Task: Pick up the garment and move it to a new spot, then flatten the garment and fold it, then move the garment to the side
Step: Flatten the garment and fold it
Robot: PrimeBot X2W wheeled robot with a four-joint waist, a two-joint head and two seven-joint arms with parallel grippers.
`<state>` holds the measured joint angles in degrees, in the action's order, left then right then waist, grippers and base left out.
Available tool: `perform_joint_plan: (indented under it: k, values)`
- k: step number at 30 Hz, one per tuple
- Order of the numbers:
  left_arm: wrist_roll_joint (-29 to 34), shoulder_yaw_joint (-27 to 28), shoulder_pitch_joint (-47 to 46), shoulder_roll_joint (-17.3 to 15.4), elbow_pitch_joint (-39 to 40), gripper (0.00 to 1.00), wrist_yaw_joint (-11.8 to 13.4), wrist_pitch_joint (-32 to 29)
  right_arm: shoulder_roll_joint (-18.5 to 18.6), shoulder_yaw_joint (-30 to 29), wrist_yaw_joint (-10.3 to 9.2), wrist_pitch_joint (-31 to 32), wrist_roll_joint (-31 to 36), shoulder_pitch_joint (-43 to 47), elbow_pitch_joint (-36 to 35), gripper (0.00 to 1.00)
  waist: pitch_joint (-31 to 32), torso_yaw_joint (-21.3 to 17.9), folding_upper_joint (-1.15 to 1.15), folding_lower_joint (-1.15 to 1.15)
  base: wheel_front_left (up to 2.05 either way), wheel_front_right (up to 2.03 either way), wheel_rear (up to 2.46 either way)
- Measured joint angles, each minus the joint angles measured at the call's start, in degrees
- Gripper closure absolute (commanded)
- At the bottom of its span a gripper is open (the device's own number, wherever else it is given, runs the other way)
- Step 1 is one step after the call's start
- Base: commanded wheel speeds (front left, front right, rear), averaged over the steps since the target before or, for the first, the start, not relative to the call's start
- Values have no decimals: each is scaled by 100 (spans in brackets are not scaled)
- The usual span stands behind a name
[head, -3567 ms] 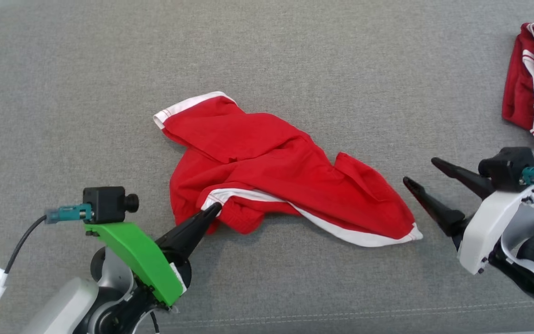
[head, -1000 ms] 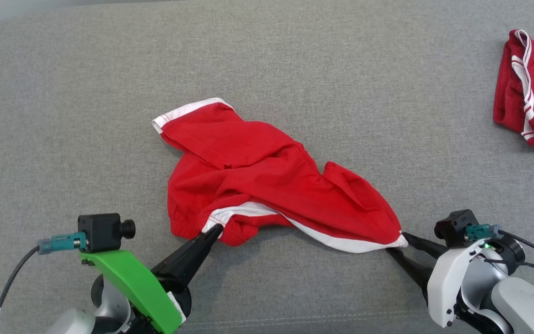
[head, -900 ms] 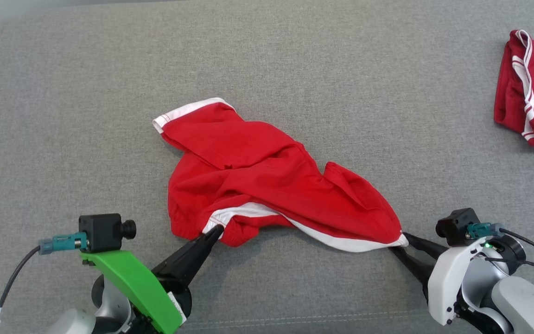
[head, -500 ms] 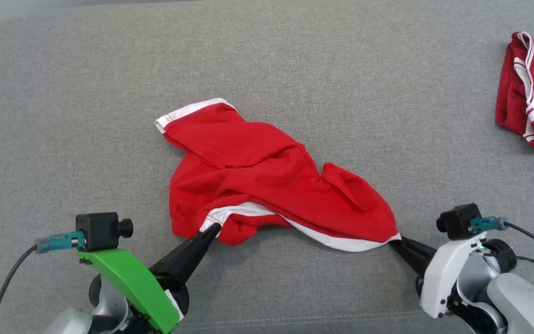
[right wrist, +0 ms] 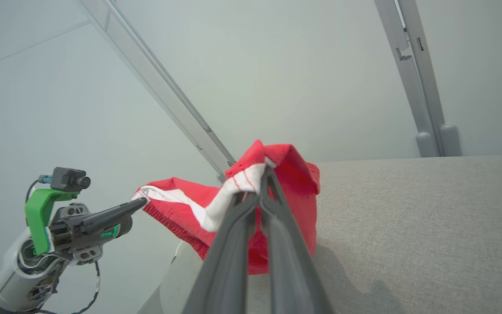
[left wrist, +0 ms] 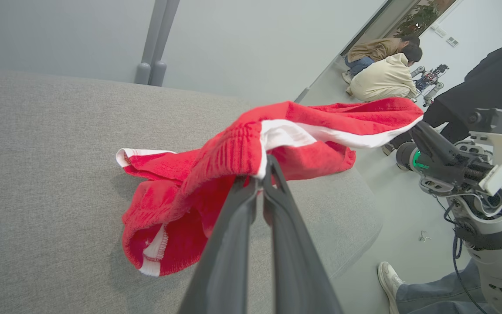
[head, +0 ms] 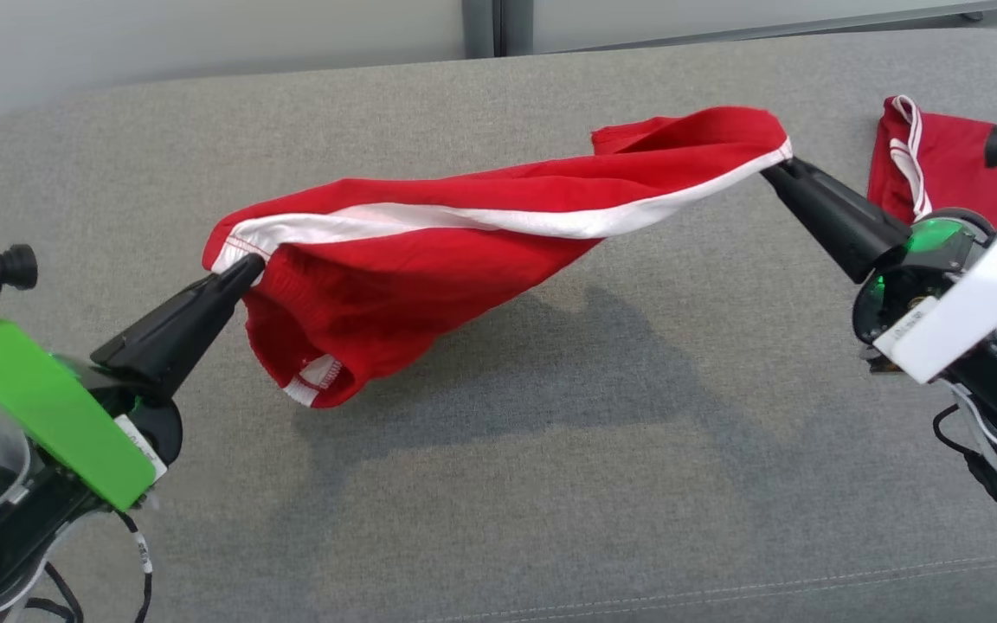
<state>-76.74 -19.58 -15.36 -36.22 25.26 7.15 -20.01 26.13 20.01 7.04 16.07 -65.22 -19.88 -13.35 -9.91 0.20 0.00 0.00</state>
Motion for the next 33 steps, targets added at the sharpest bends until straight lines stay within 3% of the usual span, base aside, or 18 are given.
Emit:
perform_joint_plan:
  k: [6,12,17,21,26,30,33]
  values:
    - [-611,232,-114,-312,588,100,0,-492,112,-238,1,208,-1162,50,-1117,100,337,-139,0,0,0,0,0]
    - [-1227,449,-112,-626,1396,100,0,-928,620,-985,-12,263,-1451,431,-1822,100,592,-372,0,0,0,0,0]
    - [-1484,1095,-99,-979,1416,100,0,-1029,1074,-1885,-405,218,-1618,787,-2225,100,735,-567,0,0,0,0,0]
    - [-1940,1159,105,-1051,1586,100,0,-1272,1170,-1864,-627,509,-2089,1206,-2513,100,731,-678,0,0,0,0,0]
    - [-2199,848,221,-1240,1392,100,0,-1656,1143,-1293,-950,957,-2475,1353,-2175,100,505,-731,0,0,0,0,0]
    - [-2095,536,-40,-1277,296,100,0,-1773,903,-944,-1399,1010,-2195,904,-1236,100,228,-706,0,0,0,0,0]
    - [-1232,350,-812,-1210,-478,100,-3,-1602,461,-836,-1495,781,-1702,-138,-525,100,5,-644,0,0,0,0,0]
